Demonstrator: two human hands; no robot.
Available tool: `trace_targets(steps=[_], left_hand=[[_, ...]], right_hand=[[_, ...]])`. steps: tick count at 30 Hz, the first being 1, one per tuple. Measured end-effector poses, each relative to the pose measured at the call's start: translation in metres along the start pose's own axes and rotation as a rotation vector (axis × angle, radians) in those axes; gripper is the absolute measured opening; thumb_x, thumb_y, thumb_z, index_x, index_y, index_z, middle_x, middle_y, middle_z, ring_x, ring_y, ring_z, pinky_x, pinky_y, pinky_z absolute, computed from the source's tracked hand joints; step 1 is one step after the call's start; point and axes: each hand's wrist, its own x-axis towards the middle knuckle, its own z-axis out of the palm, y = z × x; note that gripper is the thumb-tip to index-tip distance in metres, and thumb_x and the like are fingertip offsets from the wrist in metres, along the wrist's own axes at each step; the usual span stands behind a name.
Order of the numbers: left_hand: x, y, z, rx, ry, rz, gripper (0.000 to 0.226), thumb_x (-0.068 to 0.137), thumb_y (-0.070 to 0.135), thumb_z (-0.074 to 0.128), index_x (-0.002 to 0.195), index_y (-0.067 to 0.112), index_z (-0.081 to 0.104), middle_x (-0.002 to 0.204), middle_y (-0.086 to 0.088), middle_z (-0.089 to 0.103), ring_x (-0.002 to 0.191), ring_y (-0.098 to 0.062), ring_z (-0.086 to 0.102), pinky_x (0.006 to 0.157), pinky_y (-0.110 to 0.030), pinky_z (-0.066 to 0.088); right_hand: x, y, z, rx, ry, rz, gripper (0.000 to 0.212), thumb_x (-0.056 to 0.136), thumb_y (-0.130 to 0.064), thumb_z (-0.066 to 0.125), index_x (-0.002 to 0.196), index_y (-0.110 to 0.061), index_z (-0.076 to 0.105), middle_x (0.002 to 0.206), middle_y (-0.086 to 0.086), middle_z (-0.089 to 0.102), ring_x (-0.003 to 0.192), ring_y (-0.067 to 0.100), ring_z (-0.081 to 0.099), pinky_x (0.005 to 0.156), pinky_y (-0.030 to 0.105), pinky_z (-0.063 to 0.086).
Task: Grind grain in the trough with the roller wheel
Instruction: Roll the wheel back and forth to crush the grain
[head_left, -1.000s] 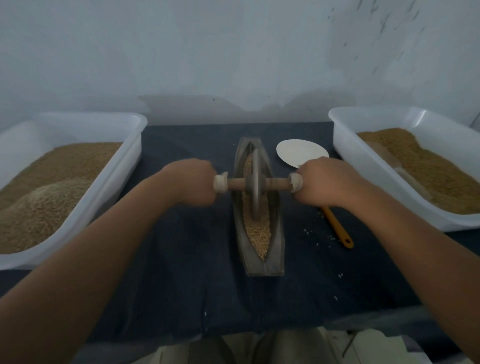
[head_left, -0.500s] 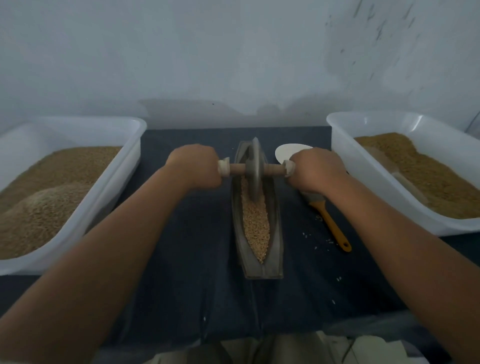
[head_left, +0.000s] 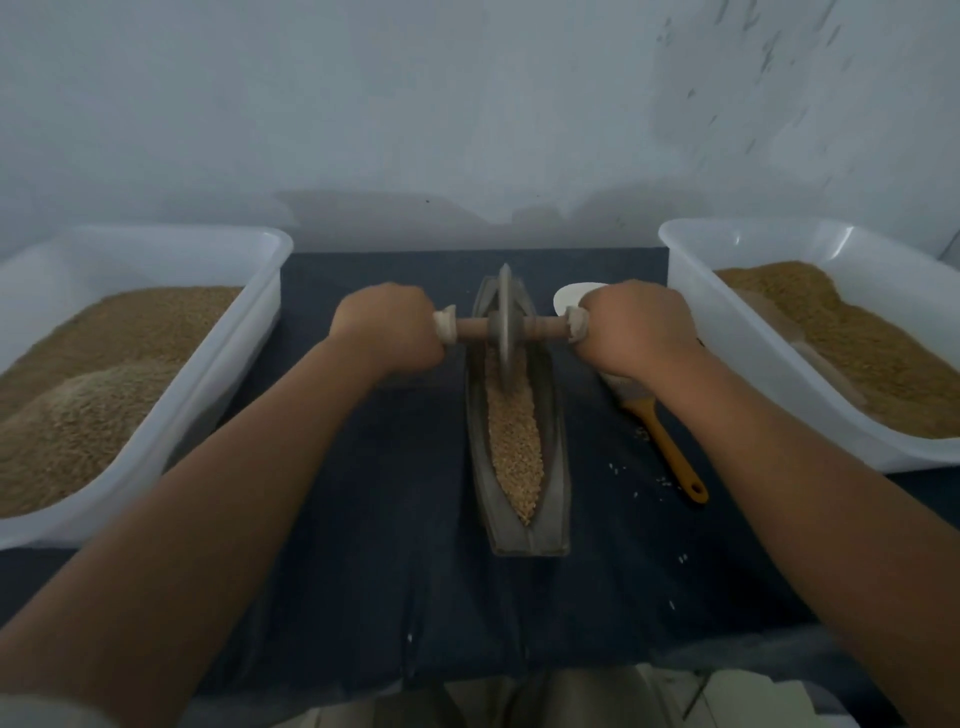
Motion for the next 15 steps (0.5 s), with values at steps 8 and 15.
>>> trace_targets(steps=[8,15], left_hand=[[-0.086,-0.014,0.007,-0.083,-0.146,0.160,0.028,0.071,0.051,0.056,0.064,0.024,0.060,0.061,0.009,0.061,0.057,-0.010,0.059,0.051,-0.026,0.044],[-0.047,-0.001,0.005,-0.019,-0.031,0.039,0.027,0.080,0.050,0.061,0.070,0.025,0.059,0.071,0.006,0.061,0.062,-0.016,0.058,0.058,-0.031,0.047]], right_hand=[[-0.058,0.010,-0.041,0.084,-0.463,-0.167,0.027,0.068,-0.053,0.051,0.066,-0.028,0.061,0.061,-0.005,0.063,0.055,0.010,0.061,0.049,0.029,0.041],[-0.032,0.005,-0.010,0.021,-0.165,-0.045,0.027,0.081,-0.048,0.056,0.063,-0.028,0.059,0.061,-0.007,0.060,0.057,0.013,0.057,0.055,0.034,0.050]])
